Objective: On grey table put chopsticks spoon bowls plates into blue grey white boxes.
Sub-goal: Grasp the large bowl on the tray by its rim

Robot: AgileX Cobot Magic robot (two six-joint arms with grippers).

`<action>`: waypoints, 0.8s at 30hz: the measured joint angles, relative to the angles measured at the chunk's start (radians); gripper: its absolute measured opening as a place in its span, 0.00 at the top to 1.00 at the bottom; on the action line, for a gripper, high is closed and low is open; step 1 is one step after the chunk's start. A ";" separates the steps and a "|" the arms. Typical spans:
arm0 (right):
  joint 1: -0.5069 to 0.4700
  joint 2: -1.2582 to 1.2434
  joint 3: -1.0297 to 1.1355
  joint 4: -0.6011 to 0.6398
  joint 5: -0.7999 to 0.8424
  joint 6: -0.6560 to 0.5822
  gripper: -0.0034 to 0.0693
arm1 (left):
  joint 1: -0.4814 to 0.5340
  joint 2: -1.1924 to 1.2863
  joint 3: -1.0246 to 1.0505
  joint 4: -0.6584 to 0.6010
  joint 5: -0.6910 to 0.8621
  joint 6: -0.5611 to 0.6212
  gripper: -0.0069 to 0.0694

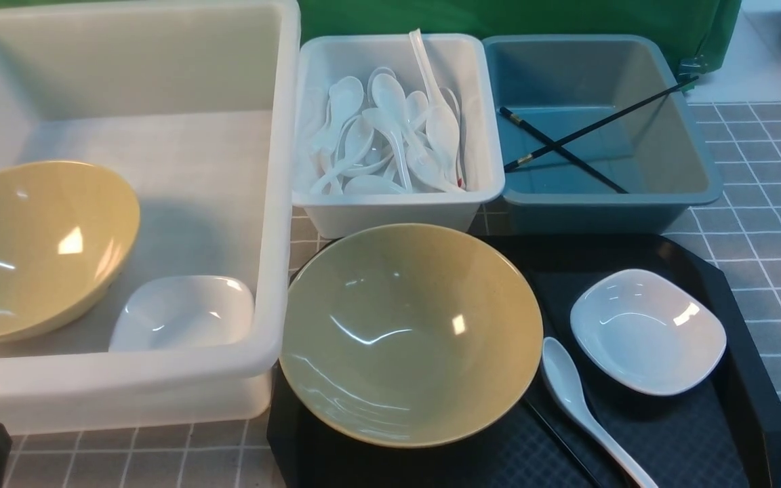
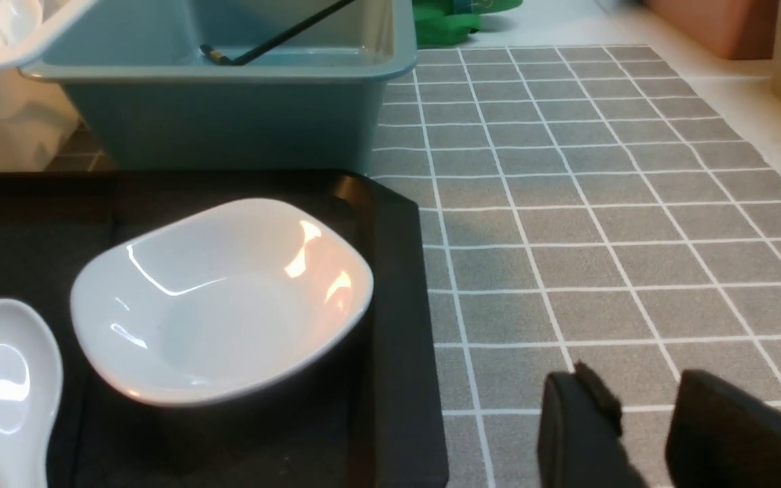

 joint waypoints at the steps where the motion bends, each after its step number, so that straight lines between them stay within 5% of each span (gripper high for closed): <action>1: 0.000 0.000 0.000 0.000 0.000 0.000 0.63 | 0.000 0.000 0.000 0.000 0.000 0.000 0.92; 16: 0.000 0.000 0.000 -0.014 -0.015 -0.009 0.63 | 0.000 0.000 0.000 0.040 -0.006 0.002 0.92; 20: 0.000 0.000 0.002 -0.014 -0.216 0.018 0.63 | 0.000 0.000 0.001 0.045 -0.095 -0.003 0.92; 24: 0.000 0.000 0.002 -0.015 -0.512 0.049 0.63 | 0.000 0.000 0.001 0.046 -0.407 -0.011 0.92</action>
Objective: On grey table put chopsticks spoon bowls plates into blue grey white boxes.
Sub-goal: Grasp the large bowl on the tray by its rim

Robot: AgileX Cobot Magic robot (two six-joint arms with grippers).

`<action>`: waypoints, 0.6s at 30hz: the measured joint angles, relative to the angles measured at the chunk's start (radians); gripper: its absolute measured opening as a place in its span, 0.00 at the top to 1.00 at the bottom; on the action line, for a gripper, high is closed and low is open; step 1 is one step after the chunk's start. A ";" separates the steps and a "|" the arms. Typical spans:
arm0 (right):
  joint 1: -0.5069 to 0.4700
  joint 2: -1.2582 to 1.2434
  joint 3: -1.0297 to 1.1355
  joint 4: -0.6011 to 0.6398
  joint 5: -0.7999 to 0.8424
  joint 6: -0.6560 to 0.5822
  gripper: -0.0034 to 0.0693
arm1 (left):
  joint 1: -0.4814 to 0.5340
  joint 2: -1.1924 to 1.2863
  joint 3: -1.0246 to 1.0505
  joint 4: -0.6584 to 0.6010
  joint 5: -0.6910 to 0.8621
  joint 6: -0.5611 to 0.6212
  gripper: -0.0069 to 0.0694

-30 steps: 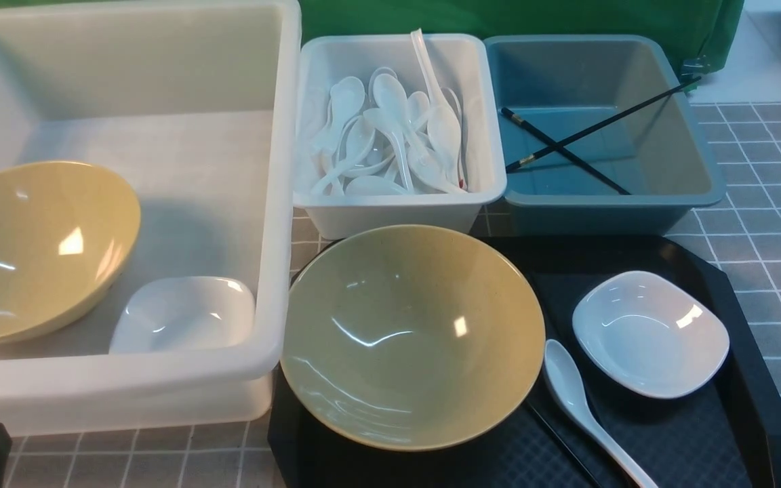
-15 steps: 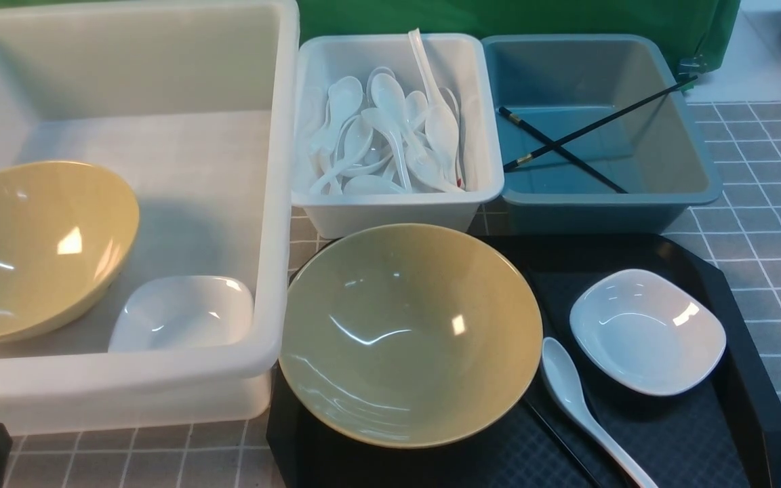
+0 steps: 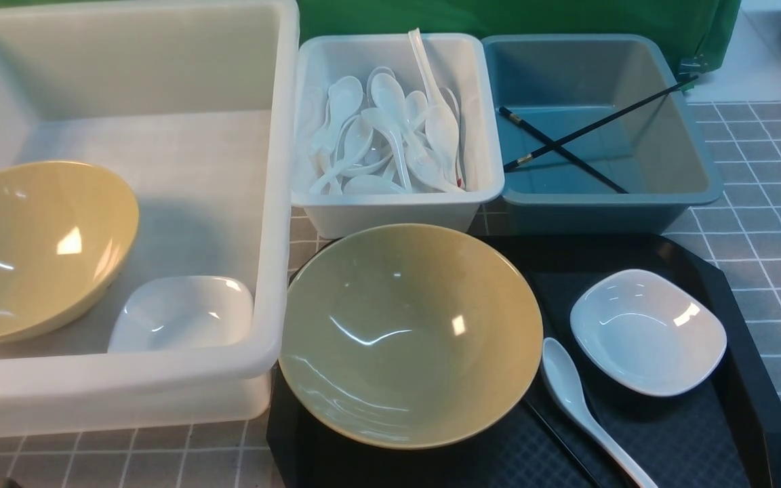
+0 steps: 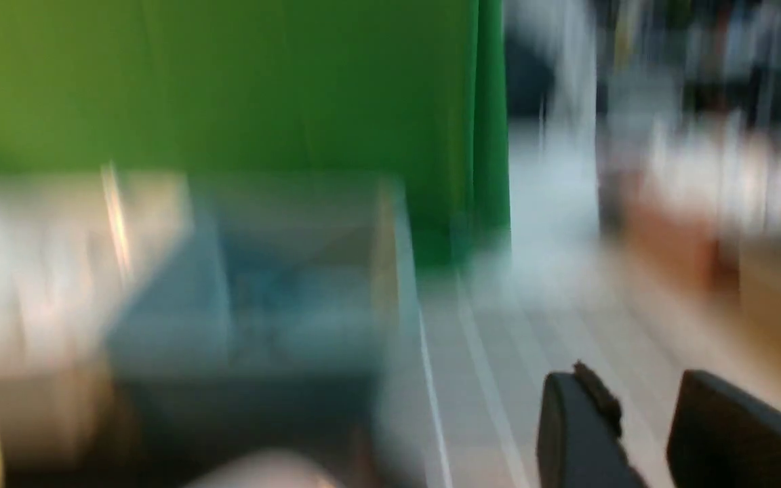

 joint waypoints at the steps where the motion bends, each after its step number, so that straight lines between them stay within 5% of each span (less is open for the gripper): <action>1: 0.000 0.000 0.000 0.000 -0.081 0.003 0.63 | 0.000 0.000 0.000 0.000 -0.097 -0.006 0.92; 8: 0.000 0.000 -0.001 0.000 -0.498 0.166 0.63 | 0.000 0.000 0.000 0.000 -0.661 -0.028 0.92; 11: 0.000 0.000 -0.001 0.000 -0.535 0.186 0.63 | 0.000 0.000 -0.004 -0.031 -0.740 -0.062 0.92; 15: 0.000 0.008 -0.059 0.000 -0.448 0.173 0.68 | 0.000 0.003 -0.124 -0.067 -0.551 -0.086 0.92; 18: 0.000 0.081 -0.232 0.000 -0.220 0.138 0.83 | 0.000 0.099 -0.371 -0.071 -0.230 -0.067 0.92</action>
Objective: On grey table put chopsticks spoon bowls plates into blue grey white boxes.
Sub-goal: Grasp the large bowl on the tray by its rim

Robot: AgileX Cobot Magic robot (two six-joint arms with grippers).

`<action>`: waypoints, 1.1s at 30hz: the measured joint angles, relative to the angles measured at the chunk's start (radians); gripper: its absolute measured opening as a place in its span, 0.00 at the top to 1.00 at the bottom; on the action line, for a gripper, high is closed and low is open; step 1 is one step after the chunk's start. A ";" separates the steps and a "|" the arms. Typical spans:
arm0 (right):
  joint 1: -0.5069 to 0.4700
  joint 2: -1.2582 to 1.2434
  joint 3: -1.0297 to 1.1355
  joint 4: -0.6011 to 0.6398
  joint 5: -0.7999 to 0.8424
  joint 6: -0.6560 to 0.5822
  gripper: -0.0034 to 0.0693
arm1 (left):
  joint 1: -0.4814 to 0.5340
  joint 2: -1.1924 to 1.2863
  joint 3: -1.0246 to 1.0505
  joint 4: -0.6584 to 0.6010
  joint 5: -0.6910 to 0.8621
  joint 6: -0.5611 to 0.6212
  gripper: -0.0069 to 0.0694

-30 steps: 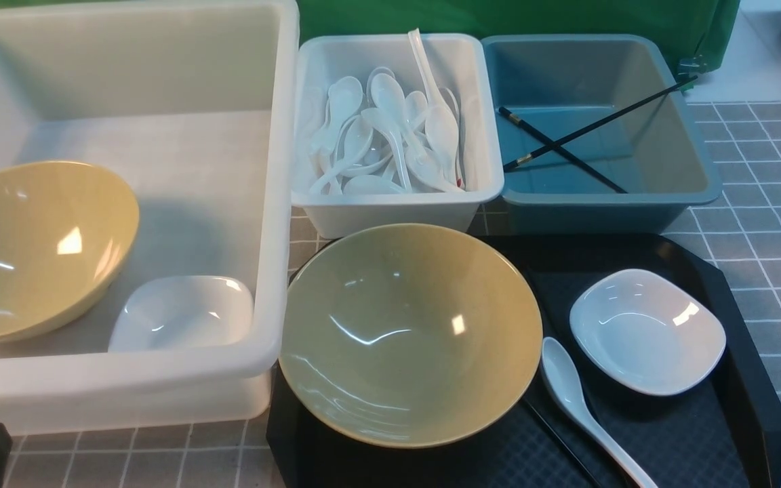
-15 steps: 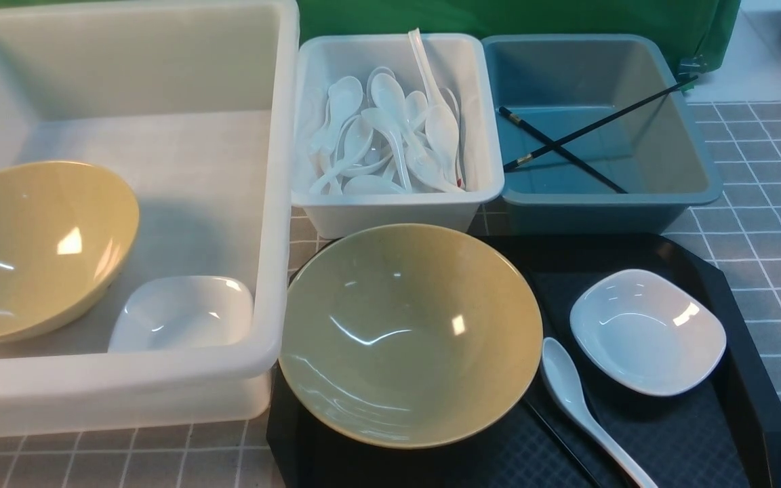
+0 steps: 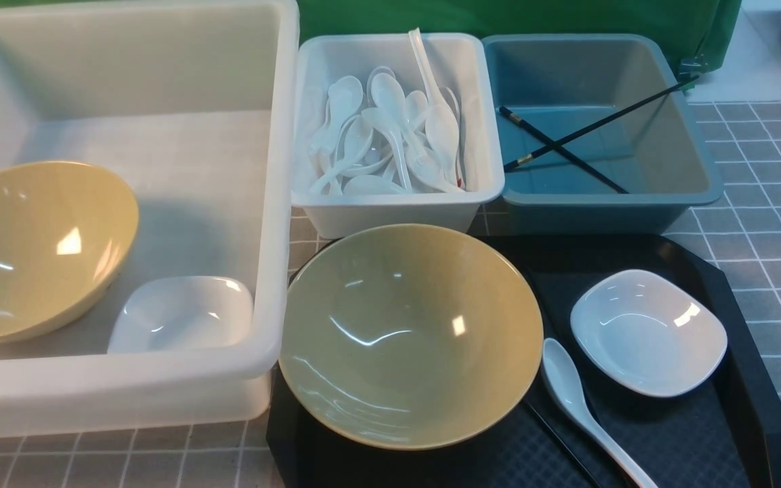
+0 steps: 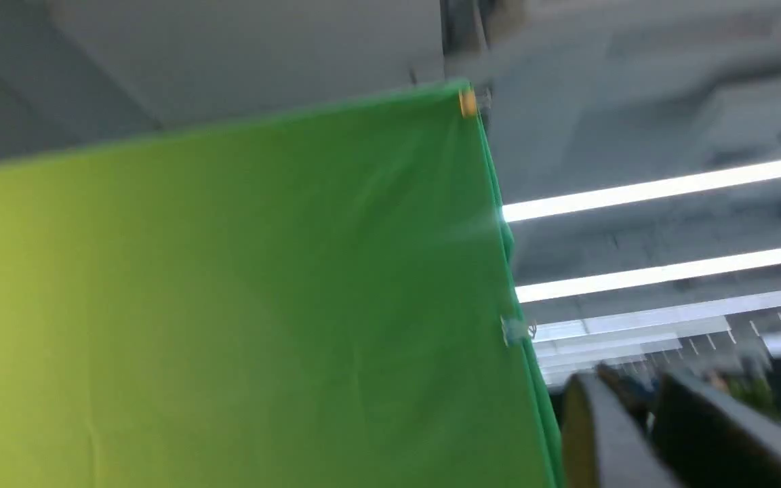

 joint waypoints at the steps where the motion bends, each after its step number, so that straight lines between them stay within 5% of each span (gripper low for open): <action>1: 0.000 0.029 -0.032 0.000 0.040 -0.011 0.85 | 0.000 0.029 -0.058 0.000 0.064 0.010 0.92; 7: 0.000 0.261 -0.252 -0.001 0.401 -0.109 0.91 | -0.014 0.364 -0.342 0.000 0.347 0.038 0.92; 14: 0.000 0.523 -0.328 -0.001 0.923 -0.137 0.91 | -0.195 0.787 -0.734 -0.062 0.946 0.135 0.92; 17: 0.000 0.599 -0.328 -0.001 1.049 -0.138 0.90 | -0.268 0.913 -0.805 -0.126 1.067 0.208 0.92; 21: 0.001 0.706 -0.328 0.031 1.133 -0.144 0.90 | -0.406 1.117 -0.870 -0.248 1.219 0.343 0.92; 25: 0.040 0.762 -0.328 0.139 1.135 -0.290 0.90 | -0.525 1.287 -0.941 -0.275 1.325 0.422 0.92; 28: 0.117 0.808 -0.328 0.262 1.126 -0.512 0.90 | -0.631 1.460 -1.029 -0.229 1.379 0.429 0.92; 33: 0.213 0.840 -0.329 0.289 1.083 -0.581 0.90 | -0.744 1.676 -1.130 -0.089 1.366 0.369 0.92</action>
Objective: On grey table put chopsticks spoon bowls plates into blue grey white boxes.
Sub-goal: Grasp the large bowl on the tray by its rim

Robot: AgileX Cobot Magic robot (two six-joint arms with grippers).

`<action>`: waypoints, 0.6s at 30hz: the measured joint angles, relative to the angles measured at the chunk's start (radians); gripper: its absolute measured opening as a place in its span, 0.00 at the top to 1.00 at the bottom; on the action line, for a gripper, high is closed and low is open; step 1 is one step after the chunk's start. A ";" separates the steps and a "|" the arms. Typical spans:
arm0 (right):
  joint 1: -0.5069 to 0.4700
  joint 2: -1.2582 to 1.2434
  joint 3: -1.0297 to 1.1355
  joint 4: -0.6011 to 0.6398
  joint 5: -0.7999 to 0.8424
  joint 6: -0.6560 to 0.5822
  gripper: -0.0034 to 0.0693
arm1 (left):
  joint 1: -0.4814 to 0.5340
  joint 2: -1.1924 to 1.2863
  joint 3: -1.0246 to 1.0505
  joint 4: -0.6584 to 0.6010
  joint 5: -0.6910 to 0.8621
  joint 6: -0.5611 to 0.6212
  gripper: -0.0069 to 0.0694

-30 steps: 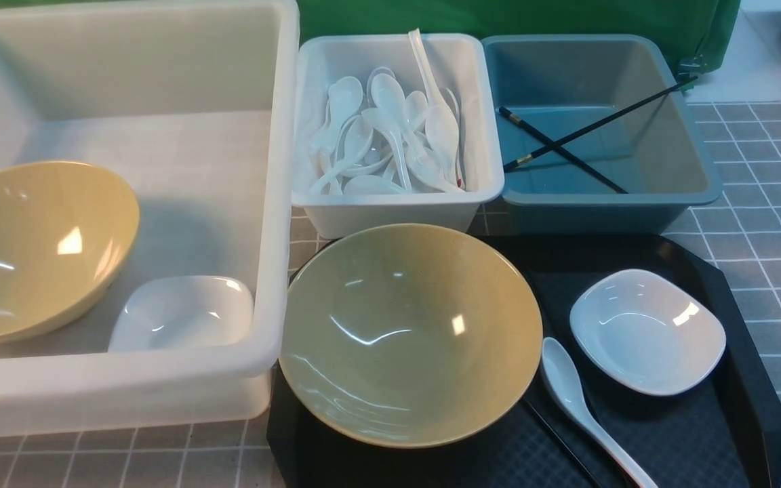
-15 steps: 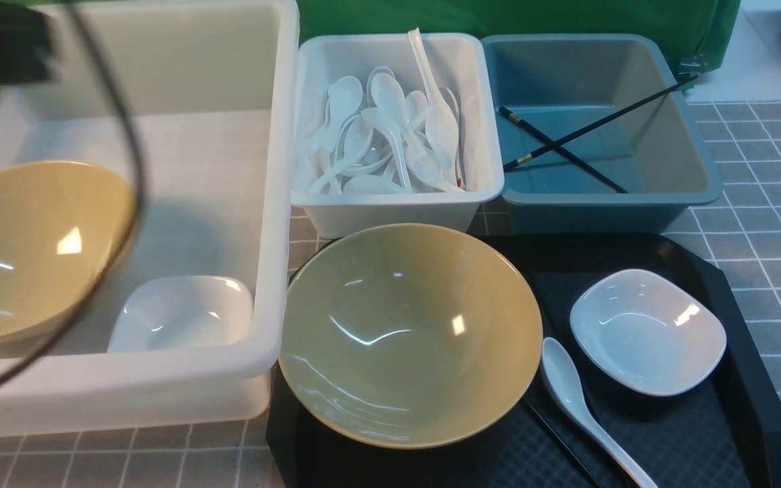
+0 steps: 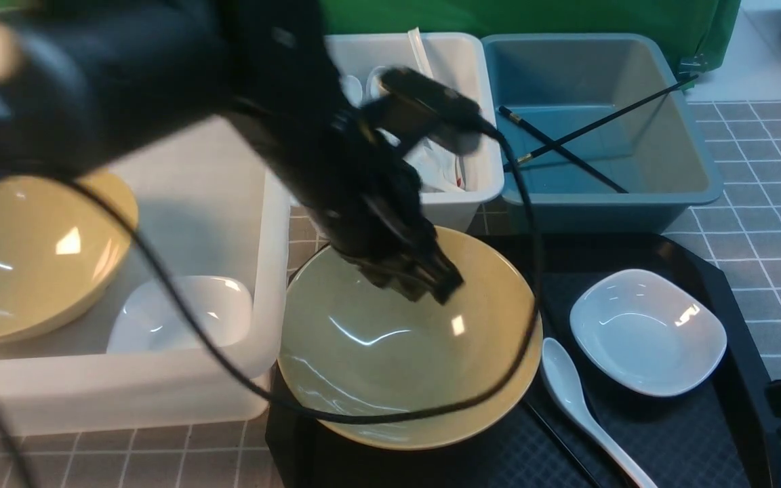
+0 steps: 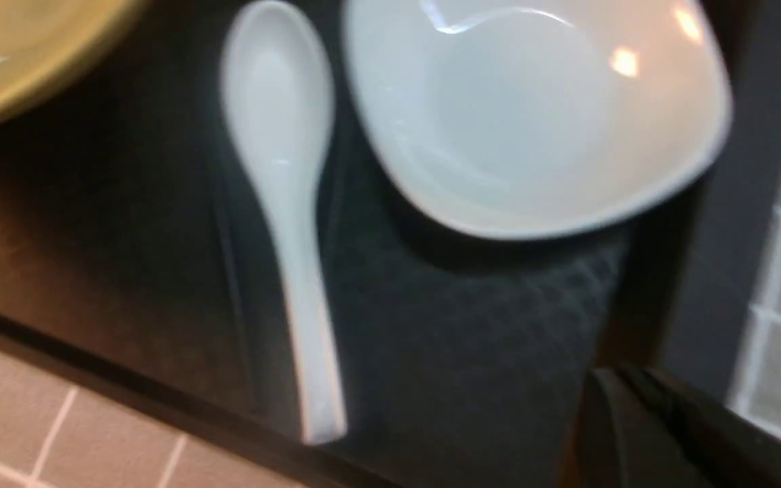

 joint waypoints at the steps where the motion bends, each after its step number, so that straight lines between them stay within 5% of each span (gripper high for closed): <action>1: 0.000 0.000 0.000 0.001 0.000 0.000 0.90 | 0.000 0.008 -0.003 0.006 0.000 0.000 0.92; 7: 0.048 0.001 0.000 0.004 -0.019 -0.004 0.90 | -0.083 0.196 -0.050 0.077 -0.087 -0.025 0.92; 18: 0.052 0.001 0.000 0.008 -0.028 -0.004 0.90 | -0.147 0.251 -0.118 -0.081 -0.133 0.005 0.92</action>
